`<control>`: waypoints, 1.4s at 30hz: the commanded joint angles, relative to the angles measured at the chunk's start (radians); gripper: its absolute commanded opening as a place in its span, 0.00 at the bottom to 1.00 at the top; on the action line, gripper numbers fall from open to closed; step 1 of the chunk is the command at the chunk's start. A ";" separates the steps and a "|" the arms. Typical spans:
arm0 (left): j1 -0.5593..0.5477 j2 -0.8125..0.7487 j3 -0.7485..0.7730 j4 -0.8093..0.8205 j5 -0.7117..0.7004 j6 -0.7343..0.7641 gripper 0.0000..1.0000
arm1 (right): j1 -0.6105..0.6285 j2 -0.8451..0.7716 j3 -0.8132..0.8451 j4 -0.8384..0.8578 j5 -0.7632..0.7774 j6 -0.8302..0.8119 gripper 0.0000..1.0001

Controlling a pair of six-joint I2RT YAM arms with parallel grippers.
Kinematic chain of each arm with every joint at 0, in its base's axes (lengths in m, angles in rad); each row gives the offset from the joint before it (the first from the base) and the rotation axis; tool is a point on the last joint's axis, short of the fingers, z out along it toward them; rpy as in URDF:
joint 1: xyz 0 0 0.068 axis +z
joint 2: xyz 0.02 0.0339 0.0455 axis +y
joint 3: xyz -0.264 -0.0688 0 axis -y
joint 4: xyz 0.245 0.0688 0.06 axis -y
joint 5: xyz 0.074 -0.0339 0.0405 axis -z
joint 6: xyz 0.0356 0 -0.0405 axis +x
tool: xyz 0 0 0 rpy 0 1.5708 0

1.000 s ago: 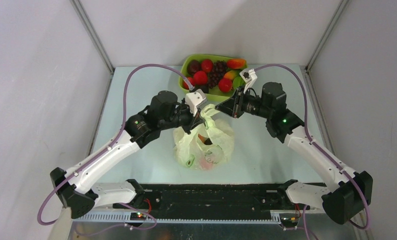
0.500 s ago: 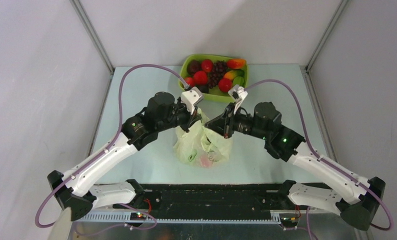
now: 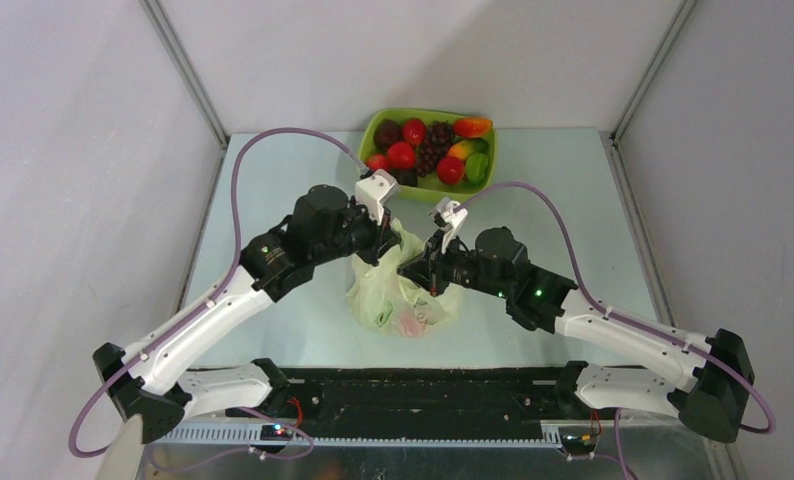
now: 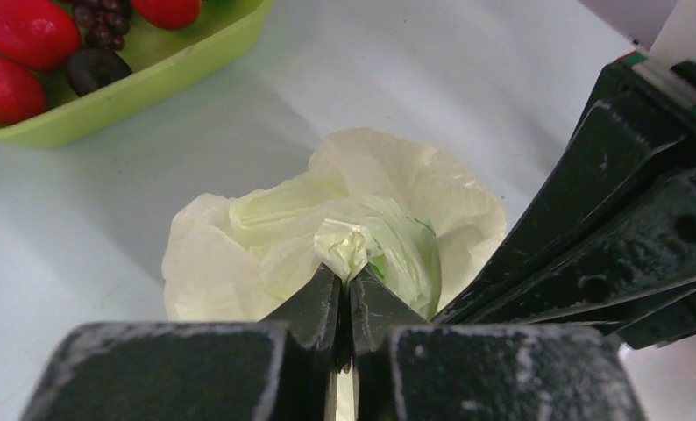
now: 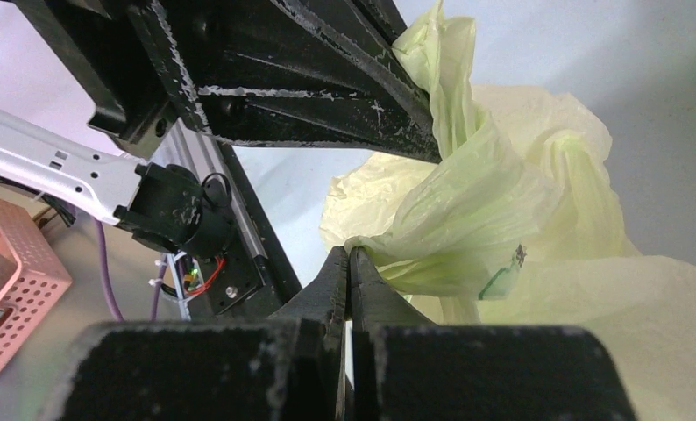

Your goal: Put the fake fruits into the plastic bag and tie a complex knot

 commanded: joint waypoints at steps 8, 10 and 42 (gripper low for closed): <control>0.109 -0.055 -0.099 0.102 0.215 -0.347 0.12 | 0.030 0.032 -0.006 0.084 0.022 -0.077 0.00; 0.114 -0.058 -0.108 0.113 0.242 -0.365 0.15 | 0.033 0.036 -0.006 0.085 0.024 -0.083 0.00; 0.118 -0.011 -0.096 0.138 0.324 -0.417 0.33 | 0.054 0.047 -0.006 0.066 0.022 -0.142 0.00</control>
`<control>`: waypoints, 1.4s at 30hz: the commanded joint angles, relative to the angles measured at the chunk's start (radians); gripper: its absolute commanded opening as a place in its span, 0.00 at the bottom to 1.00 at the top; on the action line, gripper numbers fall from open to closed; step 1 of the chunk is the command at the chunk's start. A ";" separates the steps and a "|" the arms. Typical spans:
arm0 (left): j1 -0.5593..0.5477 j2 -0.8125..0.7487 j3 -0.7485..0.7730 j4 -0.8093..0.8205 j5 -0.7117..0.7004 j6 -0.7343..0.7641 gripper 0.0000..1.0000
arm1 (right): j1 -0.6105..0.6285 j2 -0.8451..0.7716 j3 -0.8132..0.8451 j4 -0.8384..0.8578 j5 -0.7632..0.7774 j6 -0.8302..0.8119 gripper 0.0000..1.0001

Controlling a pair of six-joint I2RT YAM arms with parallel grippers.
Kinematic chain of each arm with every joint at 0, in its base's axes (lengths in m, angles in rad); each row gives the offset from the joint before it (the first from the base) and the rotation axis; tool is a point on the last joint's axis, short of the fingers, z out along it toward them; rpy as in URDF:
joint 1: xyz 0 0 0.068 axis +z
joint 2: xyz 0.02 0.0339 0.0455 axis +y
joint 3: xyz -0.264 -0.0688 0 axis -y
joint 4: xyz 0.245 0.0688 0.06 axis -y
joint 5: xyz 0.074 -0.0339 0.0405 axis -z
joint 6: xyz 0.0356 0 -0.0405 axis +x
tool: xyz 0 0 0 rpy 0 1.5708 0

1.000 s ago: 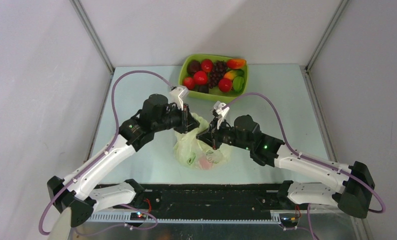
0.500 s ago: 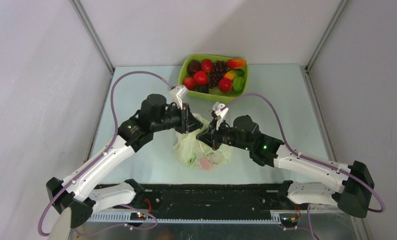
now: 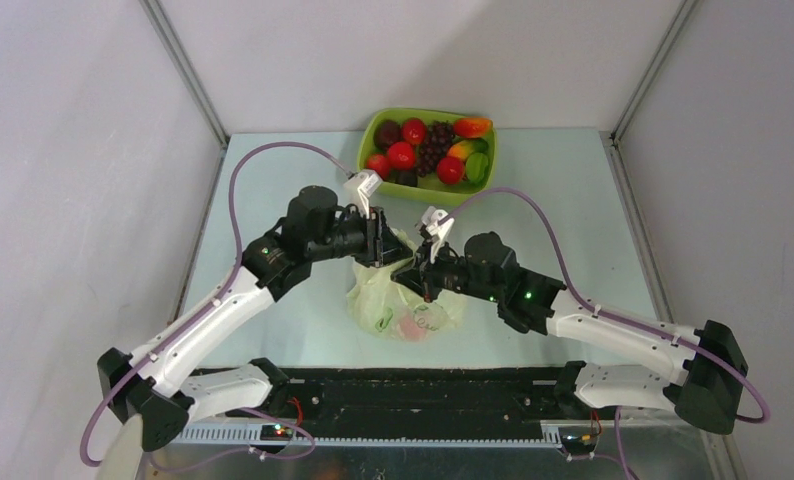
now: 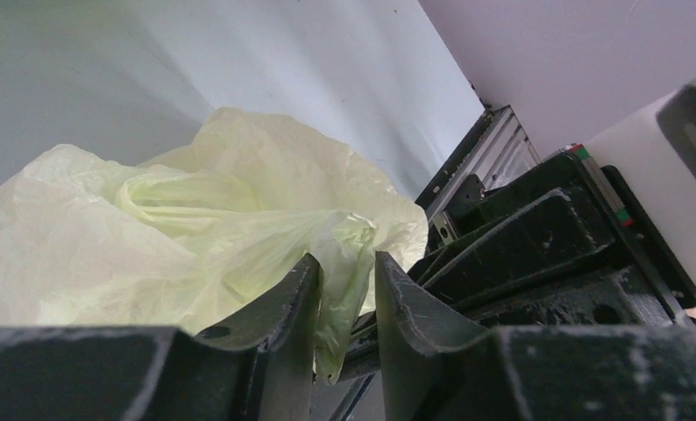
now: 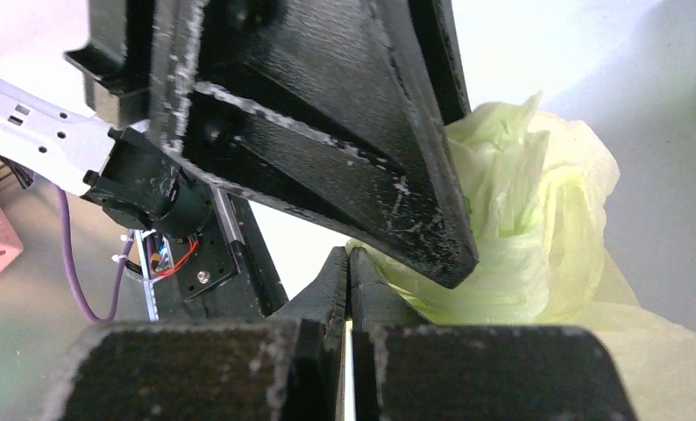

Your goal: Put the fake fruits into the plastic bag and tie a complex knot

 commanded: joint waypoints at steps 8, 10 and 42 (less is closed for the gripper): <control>0.002 0.026 0.011 0.049 0.074 0.001 0.01 | 0.022 -0.020 0.002 0.002 0.025 -0.066 0.00; 0.003 -0.005 -0.015 0.081 0.057 0.004 0.00 | 0.022 -0.053 0.002 -0.012 0.031 -0.070 0.08; 0.003 -0.214 -0.269 0.431 -0.013 -0.076 0.00 | 0.066 -0.098 -0.218 0.246 0.515 -0.430 0.88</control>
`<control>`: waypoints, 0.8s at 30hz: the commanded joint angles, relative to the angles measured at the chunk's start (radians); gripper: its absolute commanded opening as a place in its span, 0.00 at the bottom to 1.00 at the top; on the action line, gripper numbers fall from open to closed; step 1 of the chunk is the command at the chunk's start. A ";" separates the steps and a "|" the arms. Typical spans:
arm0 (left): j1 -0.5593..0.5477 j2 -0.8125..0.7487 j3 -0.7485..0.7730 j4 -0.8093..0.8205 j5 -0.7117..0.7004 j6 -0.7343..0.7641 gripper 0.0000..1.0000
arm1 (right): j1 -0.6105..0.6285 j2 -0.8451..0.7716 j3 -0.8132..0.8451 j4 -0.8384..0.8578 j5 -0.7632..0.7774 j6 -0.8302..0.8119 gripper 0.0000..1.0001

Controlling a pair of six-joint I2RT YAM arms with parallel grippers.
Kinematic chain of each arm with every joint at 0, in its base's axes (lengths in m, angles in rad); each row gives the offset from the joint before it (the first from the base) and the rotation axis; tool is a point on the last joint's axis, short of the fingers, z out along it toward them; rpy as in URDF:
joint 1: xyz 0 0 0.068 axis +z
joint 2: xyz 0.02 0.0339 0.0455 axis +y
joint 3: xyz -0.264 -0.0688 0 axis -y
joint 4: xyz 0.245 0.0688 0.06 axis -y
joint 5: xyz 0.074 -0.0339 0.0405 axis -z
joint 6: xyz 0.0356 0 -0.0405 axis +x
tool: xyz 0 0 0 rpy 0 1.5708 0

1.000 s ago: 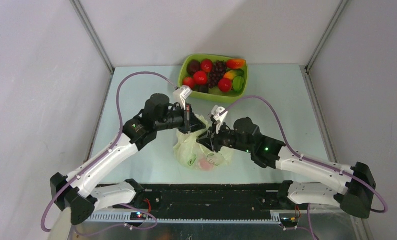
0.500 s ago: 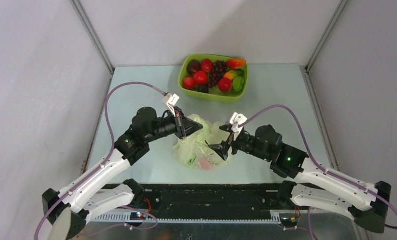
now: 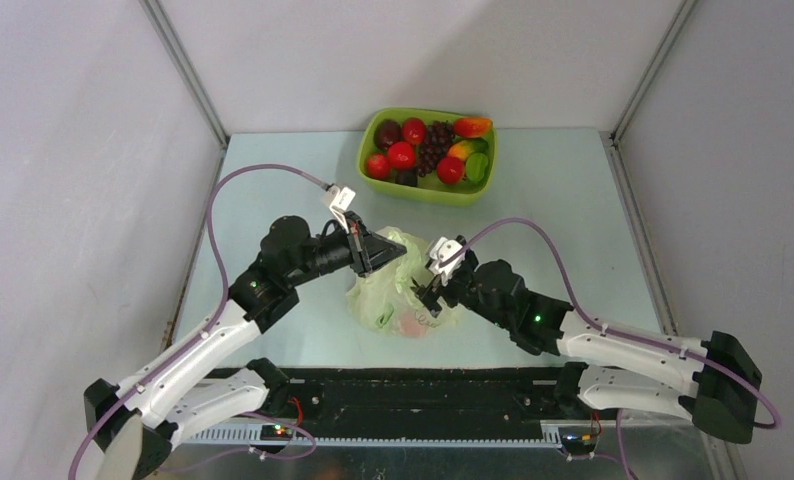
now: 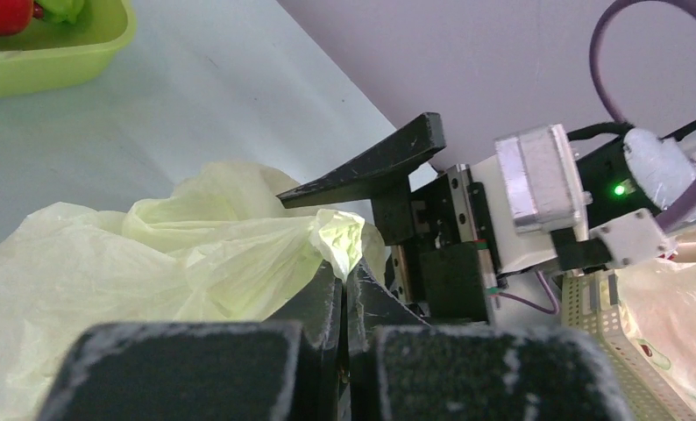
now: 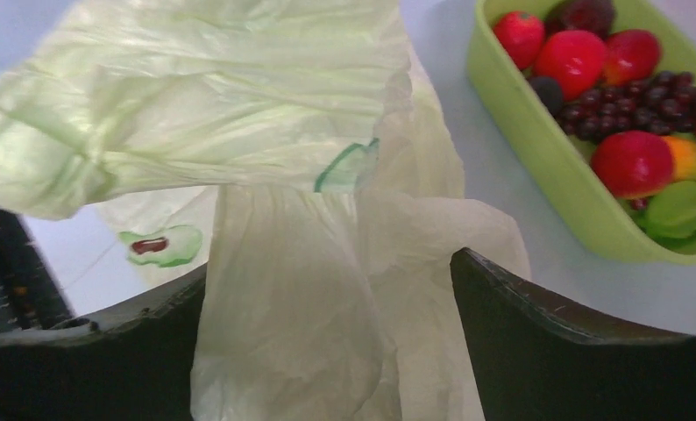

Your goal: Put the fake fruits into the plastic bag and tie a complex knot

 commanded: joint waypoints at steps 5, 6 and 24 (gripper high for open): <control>0.002 -0.045 -0.053 0.114 -0.014 0.027 0.00 | 0.024 0.020 -0.016 0.238 0.334 -0.032 0.42; -0.001 -0.046 -0.068 0.128 -0.011 0.031 0.00 | 0.023 0.015 -0.016 0.238 0.361 -0.030 0.33; -0.056 -0.008 -0.196 0.430 -0.170 0.160 0.00 | 0.012 -0.113 -0.015 0.060 0.396 0.145 0.52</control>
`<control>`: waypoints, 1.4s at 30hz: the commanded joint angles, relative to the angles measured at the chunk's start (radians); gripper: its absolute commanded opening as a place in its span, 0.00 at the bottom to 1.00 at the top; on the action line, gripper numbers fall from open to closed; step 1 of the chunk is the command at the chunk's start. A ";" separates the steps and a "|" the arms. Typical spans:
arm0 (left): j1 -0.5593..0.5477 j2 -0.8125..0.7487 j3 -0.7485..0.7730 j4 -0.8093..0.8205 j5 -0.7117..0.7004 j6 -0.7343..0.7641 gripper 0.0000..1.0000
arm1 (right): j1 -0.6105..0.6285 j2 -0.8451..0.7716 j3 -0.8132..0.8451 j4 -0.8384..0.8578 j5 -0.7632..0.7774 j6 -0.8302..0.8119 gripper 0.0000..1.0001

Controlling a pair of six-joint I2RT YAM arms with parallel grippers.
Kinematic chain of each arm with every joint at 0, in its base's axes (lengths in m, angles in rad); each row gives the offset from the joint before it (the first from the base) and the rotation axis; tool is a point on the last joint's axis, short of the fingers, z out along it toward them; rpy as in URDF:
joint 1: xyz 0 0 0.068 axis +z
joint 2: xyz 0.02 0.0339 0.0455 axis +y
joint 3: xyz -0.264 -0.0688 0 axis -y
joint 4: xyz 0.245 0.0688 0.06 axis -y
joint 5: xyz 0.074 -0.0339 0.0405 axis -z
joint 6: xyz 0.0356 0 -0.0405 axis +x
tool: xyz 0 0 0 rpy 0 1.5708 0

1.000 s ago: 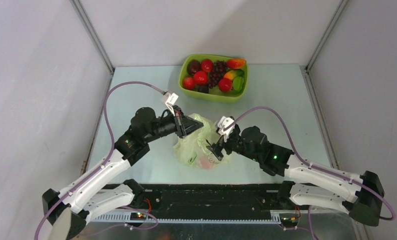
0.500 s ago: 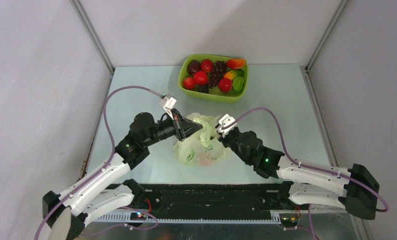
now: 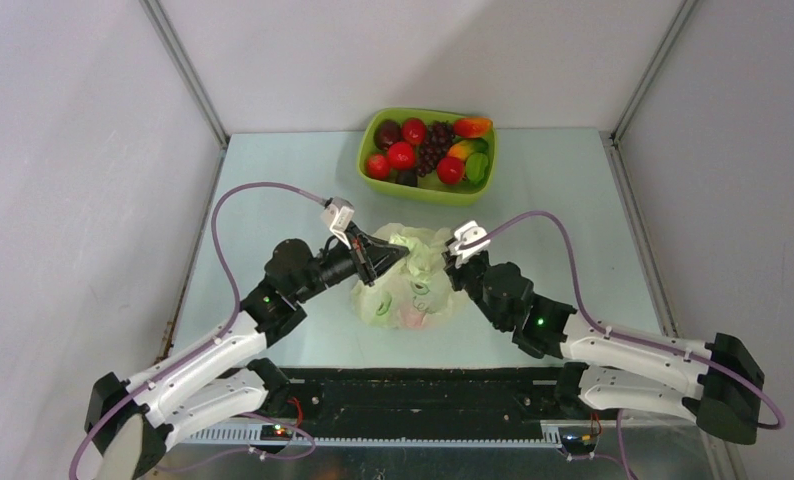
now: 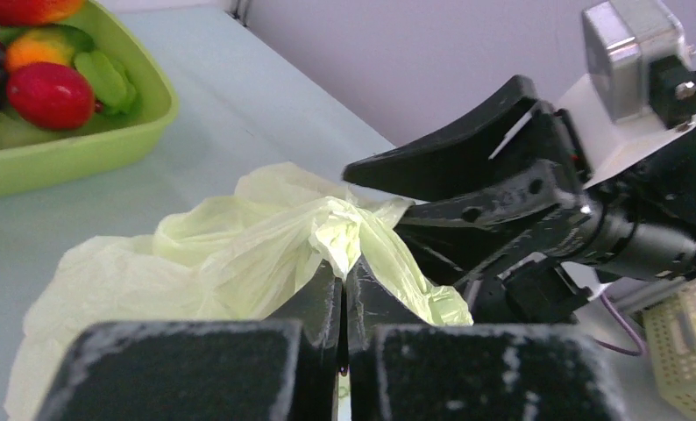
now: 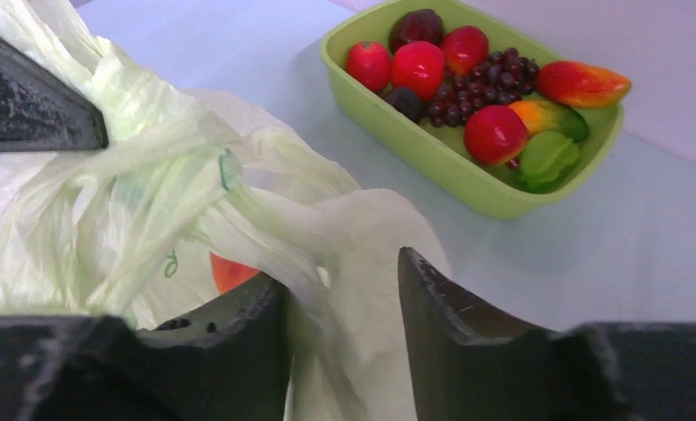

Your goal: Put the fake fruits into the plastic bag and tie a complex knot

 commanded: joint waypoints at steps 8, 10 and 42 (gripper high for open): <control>-0.032 0.022 -0.028 0.148 -0.075 0.147 0.00 | -0.004 -0.313 0.098 -0.466 -0.023 0.484 0.74; -0.043 0.027 -0.033 0.152 -0.079 0.175 0.00 | -0.004 -0.354 0.124 -0.506 -0.051 0.639 0.75; -0.222 -0.075 -0.149 0.208 -0.258 0.385 0.00 | 0.068 -0.060 0.181 -0.331 -0.154 1.655 0.92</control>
